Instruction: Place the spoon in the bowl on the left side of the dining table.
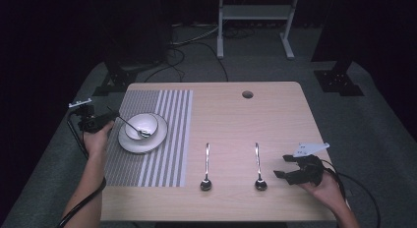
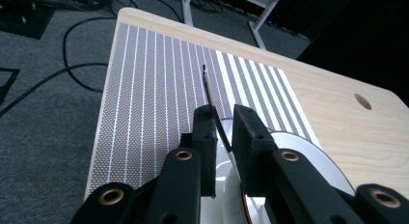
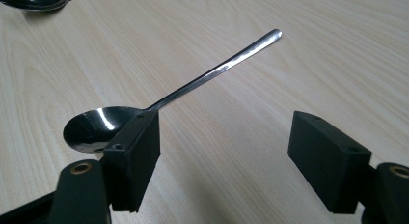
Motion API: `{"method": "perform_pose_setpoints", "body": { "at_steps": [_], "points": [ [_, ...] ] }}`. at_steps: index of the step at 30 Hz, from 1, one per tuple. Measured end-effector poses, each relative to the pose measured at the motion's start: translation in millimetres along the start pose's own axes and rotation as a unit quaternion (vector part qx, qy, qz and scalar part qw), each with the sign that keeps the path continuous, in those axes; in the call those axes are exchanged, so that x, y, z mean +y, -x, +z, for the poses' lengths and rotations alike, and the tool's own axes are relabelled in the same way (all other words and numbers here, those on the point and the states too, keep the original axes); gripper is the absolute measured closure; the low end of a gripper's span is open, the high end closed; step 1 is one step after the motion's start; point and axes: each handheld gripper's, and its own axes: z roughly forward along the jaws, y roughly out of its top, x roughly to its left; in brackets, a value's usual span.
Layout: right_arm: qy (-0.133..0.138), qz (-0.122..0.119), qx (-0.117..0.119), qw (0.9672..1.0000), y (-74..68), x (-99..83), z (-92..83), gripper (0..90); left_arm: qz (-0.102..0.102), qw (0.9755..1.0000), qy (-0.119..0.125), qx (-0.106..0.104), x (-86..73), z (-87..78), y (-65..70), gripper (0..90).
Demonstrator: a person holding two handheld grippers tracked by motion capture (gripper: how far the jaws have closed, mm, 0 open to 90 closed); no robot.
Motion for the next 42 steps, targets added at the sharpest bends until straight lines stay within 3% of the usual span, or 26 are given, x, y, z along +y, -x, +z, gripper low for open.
{"method": "perform_pose_setpoints", "body": {
  "at_steps": [14,24,34,42],
  "points": [
    [-0.001,0.000,0.000,1.0000,-1.1,0.4,0.8,25.8,-0.003,0.9999,-0.009,-0.013,-11.6,-2.4,-0.7,64.6],
    [0.002,0.005,-0.006,1.0000,1.4,0.8,-0.3,25.1,0.026,0.9994,-0.019,-0.011,-22.3,-14.3,2.6,51.2],
    [0.004,0.007,-0.009,0.9999,1.8,-0.7,-2.0,24.9,0.035,0.9990,-0.026,-0.011,-32.9,-23.8,0.6,39.8],
    [0.003,0.009,-0.011,0.9999,2.5,-1.0,-2.5,24.6,0.050,0.9981,-0.031,-0.019,-39.6,-29.2,8.5,30.1]
  ]
}}
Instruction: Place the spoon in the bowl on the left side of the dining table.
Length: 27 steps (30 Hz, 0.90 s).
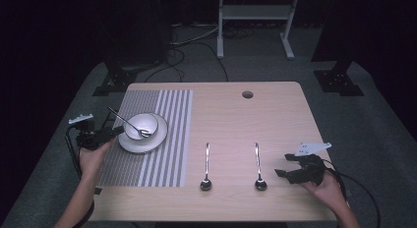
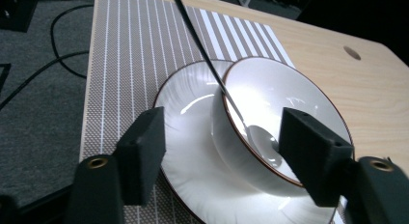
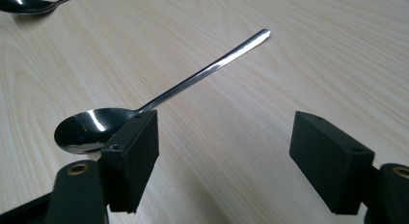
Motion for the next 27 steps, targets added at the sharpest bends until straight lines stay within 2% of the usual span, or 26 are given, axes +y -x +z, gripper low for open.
{"method": "perform_pose_setpoints", "body": {
  "at_steps": [10,16,27],
  "points": [
    [0.003,0.001,-0.002,1.0000,0.6,0.2,-1.1,24.4,0.030,0.9995,0.000,-0.012,-6.6,-5.7,18.4,23.6],
    [0.000,0.004,-0.003,1.0000,0.9,-0.4,-0.8,24.0,0.042,0.9986,0.003,-0.033,-6.0,-7.1,34.3,18.9],
    [0.002,0.006,-0.005,1.0000,2.0,-1.1,-1.5,23.7,0.082,0.9951,-0.011,-0.054,-3.8,1.2,61.9,16.1]
  ]
}}
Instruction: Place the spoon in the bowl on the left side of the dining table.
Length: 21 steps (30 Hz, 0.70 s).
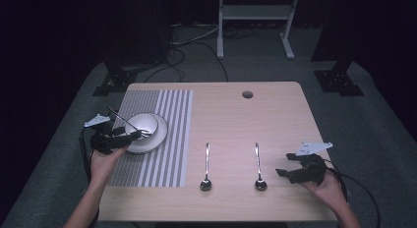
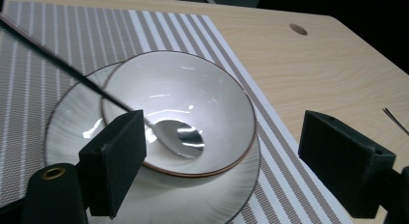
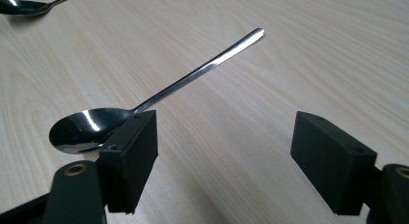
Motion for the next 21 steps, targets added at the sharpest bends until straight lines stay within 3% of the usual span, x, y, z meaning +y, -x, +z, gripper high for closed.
{"method": "perform_pose_setpoints", "body": {
  "at_steps": [11,21],
  "points": [
    [0.001,0.003,0.000,1.0000,0.0,-1.7,-0.8,23.7,0.026,0.9992,-0.019,-0.021,0.0,16.4,25.4,11.1],
    [-0.002,0.002,-0.001,1.0000,-0.5,-2.5,0.1,23.7,0.058,0.9969,-0.034,-0.040,-3.4,30.6,51.0,10.2]
  ]
}}
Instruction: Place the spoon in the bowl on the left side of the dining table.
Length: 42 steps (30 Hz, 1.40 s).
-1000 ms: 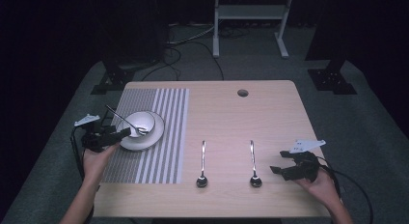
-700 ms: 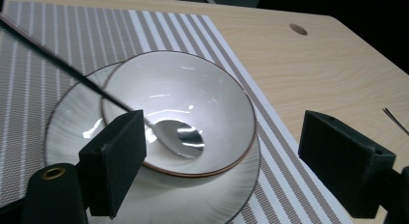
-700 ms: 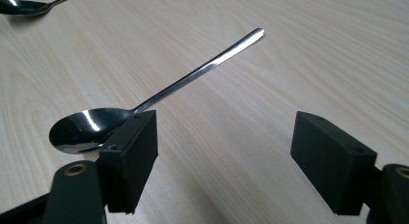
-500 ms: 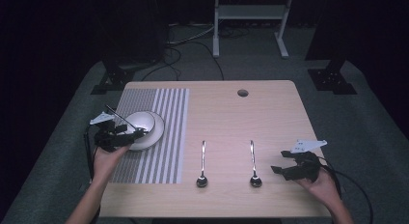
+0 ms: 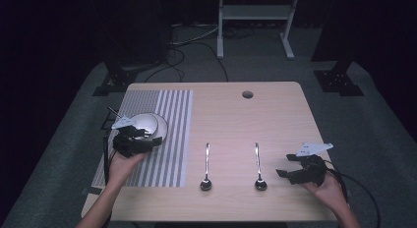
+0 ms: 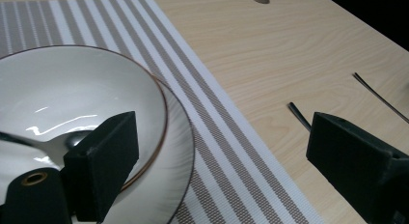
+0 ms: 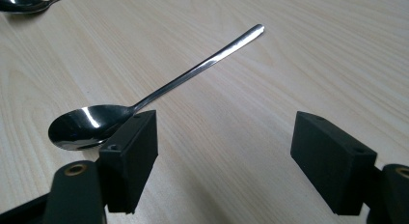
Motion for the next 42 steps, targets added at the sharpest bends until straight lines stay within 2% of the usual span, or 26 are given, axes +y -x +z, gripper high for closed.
{"method": "perform_pose_setpoints", "body": {
  "at_steps": [13,17,31,38,42],
  "points": [
    [-0.002,0.000,0.001,1.0000,-0.2,0.1,0.7,23.7,0.018,0.9995,-0.013,-0.020,-2.0,16.1,19.4,10.2],
    [-0.002,-0.001,0.001,1.0000,-0.1,0.1,1.5,23.7,0.030,0.9991,-0.018,-0.022,-2.1,20.7,26.1,10.3],
    [-0.005,-0.003,0.000,1.0000,-0.8,-0.1,2.7,23.7,0.042,0.9977,-0.027,-0.046,-5.4,36.6,44.4,10.2],
    [-0.005,-0.003,-0.002,1.0000,-1.0,0.1,3.8,23.7,0.039,0.9967,-0.029,-0.066,-8.2,43.4,55.2,10.2],
    [-0.003,-0.003,-0.003,1.0000,-0.9,-0.1,2.7,23.7,0.046,0.9960,-0.033,-0.069,-11.1,47.0,61.5,10.2]
  ]
}}
